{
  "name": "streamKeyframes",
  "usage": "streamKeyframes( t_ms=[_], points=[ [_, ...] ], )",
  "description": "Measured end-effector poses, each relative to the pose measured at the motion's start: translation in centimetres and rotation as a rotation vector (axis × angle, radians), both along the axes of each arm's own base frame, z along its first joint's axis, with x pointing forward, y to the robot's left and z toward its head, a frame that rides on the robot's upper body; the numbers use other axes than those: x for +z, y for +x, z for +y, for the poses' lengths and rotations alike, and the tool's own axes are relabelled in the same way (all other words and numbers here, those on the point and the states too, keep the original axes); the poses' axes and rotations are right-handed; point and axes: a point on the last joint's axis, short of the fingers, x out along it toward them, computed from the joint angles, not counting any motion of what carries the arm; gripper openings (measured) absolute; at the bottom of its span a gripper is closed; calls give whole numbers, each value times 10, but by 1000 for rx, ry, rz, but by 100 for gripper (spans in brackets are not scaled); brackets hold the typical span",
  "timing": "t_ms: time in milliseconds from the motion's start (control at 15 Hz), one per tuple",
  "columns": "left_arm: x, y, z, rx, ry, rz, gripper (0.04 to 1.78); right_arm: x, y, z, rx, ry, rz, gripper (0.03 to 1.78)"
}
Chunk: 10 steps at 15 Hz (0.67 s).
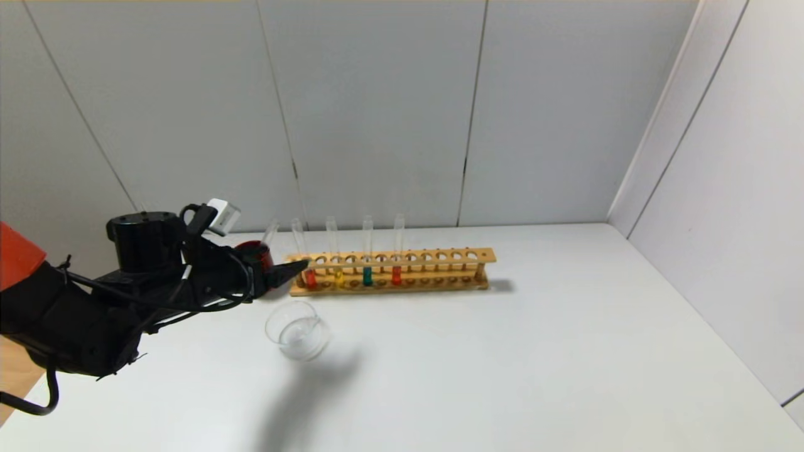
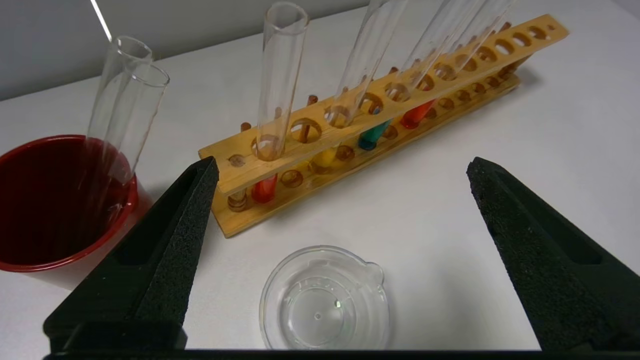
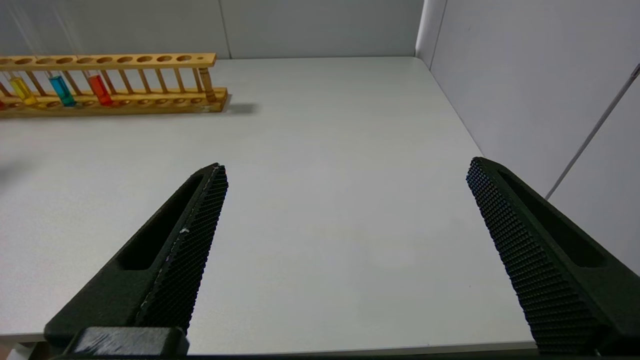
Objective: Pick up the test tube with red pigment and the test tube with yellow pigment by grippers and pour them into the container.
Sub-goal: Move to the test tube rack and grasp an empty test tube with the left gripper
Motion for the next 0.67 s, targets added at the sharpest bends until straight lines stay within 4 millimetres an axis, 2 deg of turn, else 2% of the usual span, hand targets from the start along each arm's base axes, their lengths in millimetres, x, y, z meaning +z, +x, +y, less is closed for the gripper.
streamKeyframes(
  t_ms=[267,667],
  points=[
    [-8,14,-11,6,10,8,175,0,0,0,0,0,0,175],
    [-13,35,-14,61,21,-5,175,0,0,0,0,0,1,175]
  ],
)
